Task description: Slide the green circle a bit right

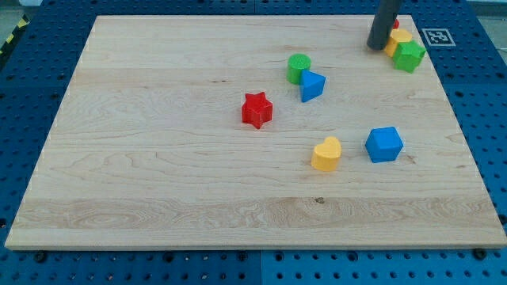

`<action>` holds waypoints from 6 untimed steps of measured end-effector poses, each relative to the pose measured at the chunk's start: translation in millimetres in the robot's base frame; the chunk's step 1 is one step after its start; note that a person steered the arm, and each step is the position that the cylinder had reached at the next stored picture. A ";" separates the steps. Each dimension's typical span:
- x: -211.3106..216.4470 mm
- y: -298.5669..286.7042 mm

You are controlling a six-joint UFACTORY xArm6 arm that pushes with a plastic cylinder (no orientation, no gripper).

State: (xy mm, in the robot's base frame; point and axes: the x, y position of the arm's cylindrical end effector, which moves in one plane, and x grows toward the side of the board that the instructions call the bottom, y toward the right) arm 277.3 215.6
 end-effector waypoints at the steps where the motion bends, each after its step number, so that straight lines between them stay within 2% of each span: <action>1: 0.0 -5.1; 2: 0.0 -55.3; 4: 4.9 -208.4; 5: 45.9 -225.8; 6: 73.7 -207.3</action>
